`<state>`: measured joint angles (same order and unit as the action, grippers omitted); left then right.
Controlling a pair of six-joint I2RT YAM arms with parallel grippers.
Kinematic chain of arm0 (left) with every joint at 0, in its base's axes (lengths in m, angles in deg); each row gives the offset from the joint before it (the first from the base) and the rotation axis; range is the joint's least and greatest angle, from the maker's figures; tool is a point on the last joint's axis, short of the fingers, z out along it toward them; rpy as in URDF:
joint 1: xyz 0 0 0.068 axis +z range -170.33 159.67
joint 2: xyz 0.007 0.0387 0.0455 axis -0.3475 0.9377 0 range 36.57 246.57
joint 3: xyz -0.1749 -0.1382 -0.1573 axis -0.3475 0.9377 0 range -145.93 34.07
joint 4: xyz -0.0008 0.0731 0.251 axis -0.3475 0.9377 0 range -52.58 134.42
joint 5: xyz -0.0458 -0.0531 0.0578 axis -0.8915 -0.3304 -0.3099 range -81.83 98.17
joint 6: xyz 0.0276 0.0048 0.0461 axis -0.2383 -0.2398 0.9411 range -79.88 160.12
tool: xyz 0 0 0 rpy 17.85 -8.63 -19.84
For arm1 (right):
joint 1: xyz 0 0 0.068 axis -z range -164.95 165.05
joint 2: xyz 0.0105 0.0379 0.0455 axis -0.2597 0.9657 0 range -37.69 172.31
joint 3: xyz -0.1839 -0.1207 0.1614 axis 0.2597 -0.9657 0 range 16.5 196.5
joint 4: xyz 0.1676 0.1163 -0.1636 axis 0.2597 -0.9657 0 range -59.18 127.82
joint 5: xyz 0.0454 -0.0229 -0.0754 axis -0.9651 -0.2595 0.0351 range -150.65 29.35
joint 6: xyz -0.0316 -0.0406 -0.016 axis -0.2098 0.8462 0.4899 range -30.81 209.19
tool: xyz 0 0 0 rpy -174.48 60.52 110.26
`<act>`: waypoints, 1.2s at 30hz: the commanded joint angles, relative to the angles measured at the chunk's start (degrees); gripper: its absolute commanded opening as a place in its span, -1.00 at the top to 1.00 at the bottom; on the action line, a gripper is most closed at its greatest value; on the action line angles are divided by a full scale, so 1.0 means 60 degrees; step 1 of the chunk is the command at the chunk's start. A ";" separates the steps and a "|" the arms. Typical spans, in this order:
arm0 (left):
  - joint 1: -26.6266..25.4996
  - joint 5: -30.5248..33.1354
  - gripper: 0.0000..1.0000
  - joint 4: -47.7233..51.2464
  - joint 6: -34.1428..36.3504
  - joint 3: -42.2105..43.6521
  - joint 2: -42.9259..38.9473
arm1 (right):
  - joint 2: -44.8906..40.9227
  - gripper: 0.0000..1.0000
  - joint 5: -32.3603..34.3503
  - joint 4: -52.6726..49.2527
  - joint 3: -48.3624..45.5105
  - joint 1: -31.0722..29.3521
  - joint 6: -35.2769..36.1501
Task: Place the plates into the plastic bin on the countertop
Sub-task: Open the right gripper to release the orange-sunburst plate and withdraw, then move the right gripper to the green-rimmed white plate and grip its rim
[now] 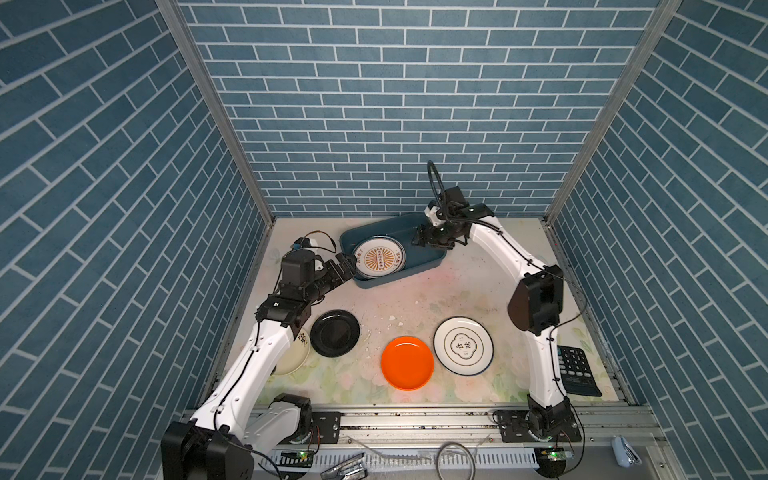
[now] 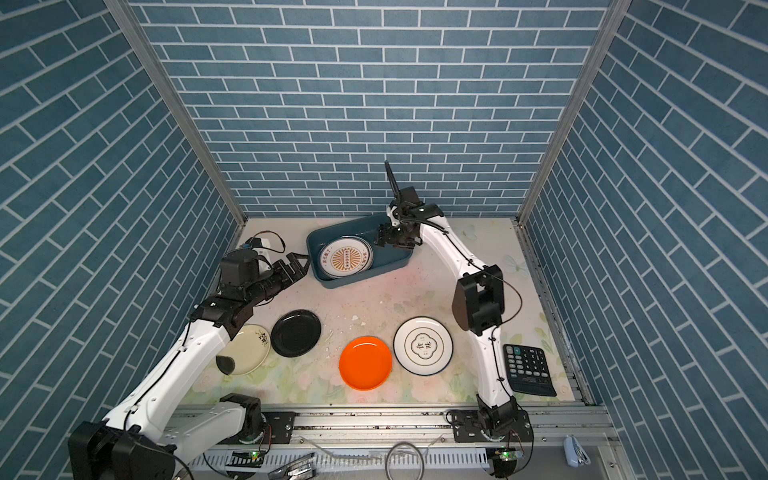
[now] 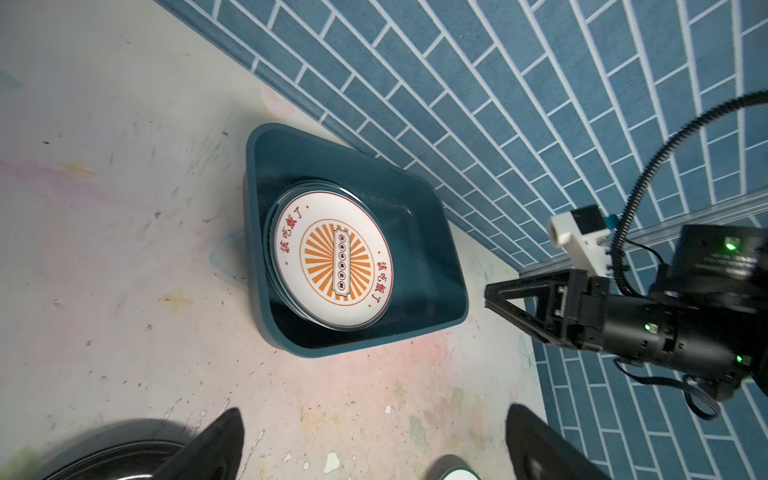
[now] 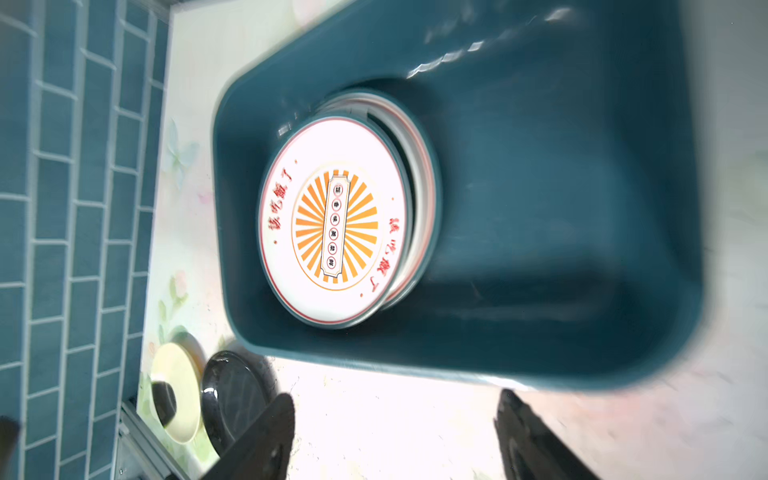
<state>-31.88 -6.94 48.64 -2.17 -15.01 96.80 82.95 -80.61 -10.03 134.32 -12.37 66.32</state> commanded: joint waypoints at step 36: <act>-0.2563 -0.1502 -0.99 -0.3149 -0.0647 0.0521 0.1853 | -1.4083 -0.48 0.1296 0.2049 -1.5749 0.0911 -0.4968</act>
<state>-46.18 -16.67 32.18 -5.58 -11.63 108.69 -2.75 -73.66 2.73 41.27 -6.90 38.36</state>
